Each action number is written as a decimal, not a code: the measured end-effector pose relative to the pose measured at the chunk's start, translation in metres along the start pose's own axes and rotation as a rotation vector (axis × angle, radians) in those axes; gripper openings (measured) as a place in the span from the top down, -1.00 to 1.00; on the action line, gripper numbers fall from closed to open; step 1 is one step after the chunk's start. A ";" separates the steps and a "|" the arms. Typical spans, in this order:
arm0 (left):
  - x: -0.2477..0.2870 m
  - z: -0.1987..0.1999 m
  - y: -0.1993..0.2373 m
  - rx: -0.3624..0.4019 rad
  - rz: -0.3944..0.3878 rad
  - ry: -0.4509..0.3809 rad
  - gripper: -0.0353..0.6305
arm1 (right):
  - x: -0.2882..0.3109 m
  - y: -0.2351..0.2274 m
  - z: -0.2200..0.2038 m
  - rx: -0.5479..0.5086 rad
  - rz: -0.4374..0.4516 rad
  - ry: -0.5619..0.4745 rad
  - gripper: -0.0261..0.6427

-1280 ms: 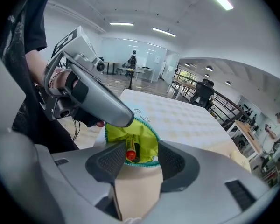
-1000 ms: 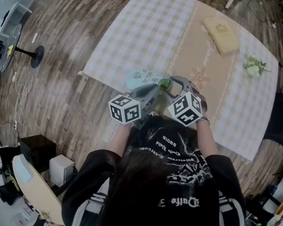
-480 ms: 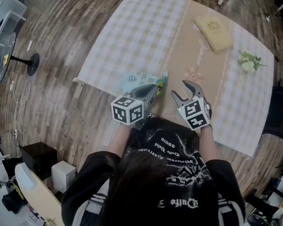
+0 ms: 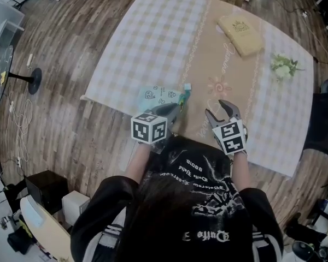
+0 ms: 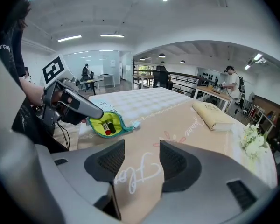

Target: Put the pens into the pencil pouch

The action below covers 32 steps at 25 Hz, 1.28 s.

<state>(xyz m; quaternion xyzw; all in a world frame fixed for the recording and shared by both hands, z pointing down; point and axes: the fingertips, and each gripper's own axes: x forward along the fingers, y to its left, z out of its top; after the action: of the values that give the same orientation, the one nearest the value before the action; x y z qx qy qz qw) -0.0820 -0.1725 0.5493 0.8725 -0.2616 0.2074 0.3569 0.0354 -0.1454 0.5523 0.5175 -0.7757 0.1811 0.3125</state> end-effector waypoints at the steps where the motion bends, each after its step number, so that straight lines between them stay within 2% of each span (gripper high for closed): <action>1: 0.004 0.004 0.001 -0.001 0.006 0.003 0.76 | 0.002 -0.006 0.001 0.008 0.000 0.002 0.20; 5: 0.019 0.024 0.002 -0.008 0.008 -0.004 0.73 | 0.011 -0.026 0.006 0.033 0.009 0.011 0.20; 7: 0.013 0.020 -0.002 -0.013 -0.008 -0.012 0.58 | 0.009 -0.017 0.001 0.037 0.009 0.007 0.20; 10: -0.005 0.002 -0.011 0.012 -0.025 -0.016 0.52 | -0.001 0.006 -0.010 0.044 0.001 -0.006 0.20; 13: -0.011 0.003 -0.010 0.032 -0.004 -0.043 0.52 | -0.004 0.010 -0.010 0.046 -0.018 -0.031 0.20; 16: -0.013 0.011 -0.008 0.053 0.017 -0.094 0.60 | -0.009 0.003 -0.012 0.074 -0.047 -0.049 0.20; 20: -0.018 0.026 -0.016 0.135 0.034 -0.185 0.67 | -0.025 -0.009 -0.005 0.137 -0.094 -0.152 0.24; 26: -0.019 0.036 -0.026 0.267 0.076 -0.255 0.76 | -0.049 -0.023 0.000 0.140 -0.224 -0.256 0.54; 30: -0.021 0.039 -0.031 0.282 0.058 -0.294 0.80 | -0.059 -0.031 -0.002 0.180 -0.265 -0.285 0.83; 32: -0.021 0.039 -0.032 0.284 0.058 -0.303 0.82 | -0.062 -0.032 0.000 0.168 -0.282 -0.296 0.89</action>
<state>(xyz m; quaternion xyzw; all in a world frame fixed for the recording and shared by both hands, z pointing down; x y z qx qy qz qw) -0.0723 -0.1746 0.4955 0.9273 -0.3055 0.1190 0.1808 0.0812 -0.1155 0.5090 0.6662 -0.7151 0.1216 0.1732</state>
